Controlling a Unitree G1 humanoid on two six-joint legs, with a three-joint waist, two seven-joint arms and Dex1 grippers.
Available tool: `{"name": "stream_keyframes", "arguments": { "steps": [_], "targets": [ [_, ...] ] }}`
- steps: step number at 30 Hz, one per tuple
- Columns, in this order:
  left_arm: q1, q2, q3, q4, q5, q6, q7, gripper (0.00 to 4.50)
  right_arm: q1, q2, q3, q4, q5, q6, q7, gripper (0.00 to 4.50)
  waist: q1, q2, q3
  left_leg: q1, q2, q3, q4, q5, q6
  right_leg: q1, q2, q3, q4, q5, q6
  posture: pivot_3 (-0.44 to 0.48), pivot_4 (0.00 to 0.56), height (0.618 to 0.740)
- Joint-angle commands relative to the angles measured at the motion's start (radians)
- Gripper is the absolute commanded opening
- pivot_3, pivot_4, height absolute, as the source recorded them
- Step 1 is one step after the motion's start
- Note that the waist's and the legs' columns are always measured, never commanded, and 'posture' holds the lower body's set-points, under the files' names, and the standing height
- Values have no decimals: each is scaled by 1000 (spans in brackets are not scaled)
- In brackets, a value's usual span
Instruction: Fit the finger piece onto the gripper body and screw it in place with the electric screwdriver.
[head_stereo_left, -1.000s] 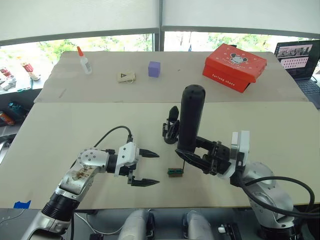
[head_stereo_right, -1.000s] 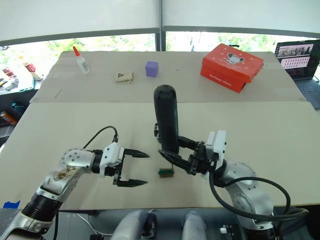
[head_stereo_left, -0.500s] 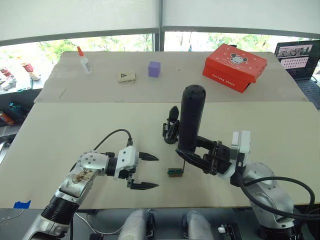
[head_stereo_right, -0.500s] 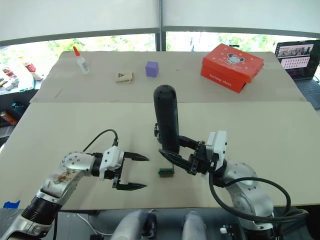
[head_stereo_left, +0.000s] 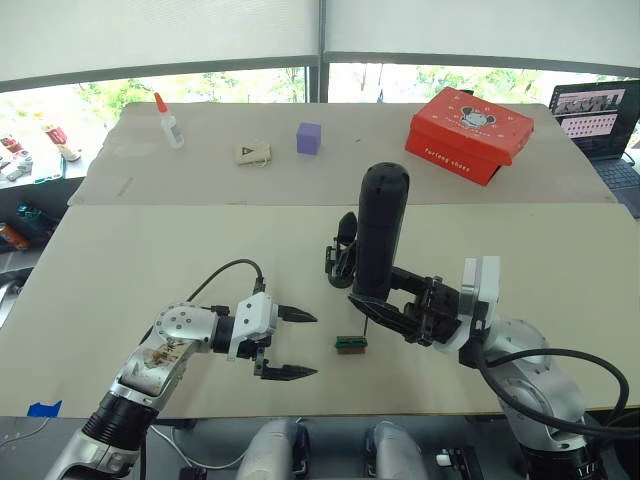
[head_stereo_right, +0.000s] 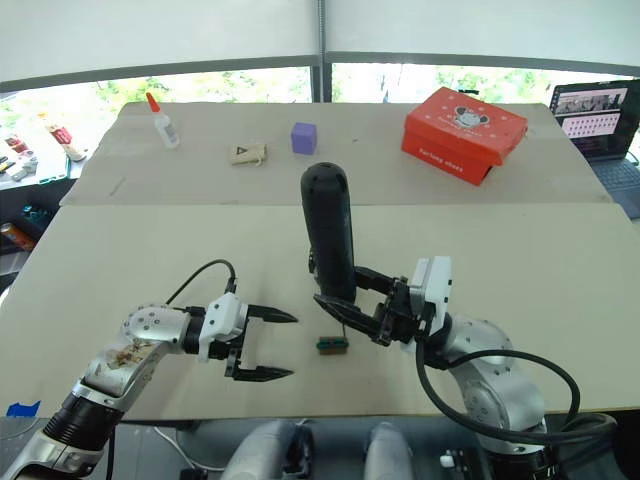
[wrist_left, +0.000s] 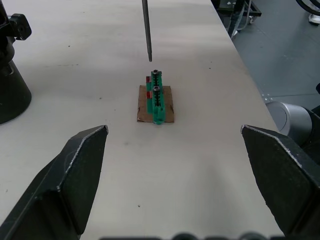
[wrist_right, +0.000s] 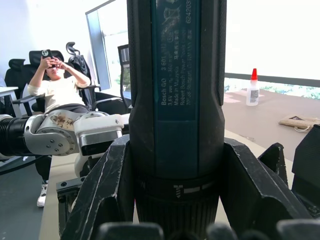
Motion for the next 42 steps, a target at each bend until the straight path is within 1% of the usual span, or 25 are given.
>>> {"name": "stream_keyframes", "arguments": {
  "steps": [1, 16, 42],
  "targets": [
    [-11, -2, 5, -43, -13, 7, 5, 4500, -11, -8, -11, -29, 39, -8, 6, 1921, 0, 0, 0, 0, 0, 0, 0, 0, 0, 0, 0, 0, 0, 0, 0, 0, 150, 740],
    [-30, -18, -4, -33, -7, 9, 15, 4500, -6, -9, 7, -34, 34, -4, -6, 1921, 0, 0, 0, 0, 0, 0, 0, 0, 0, 0, 0, 0, 0, 0, 0, 0, 150, 740],
    [-29, -24, 0, -29, -4, 6, 18, 4500, -11, -16, 2, -7, 25, -6, -3, 1921, 0, 0, 0, 0, 0, 0, 0, 0, 0, 0, 0, 0, 0, 0, 0, 0, 150, 740]
  ]
}}
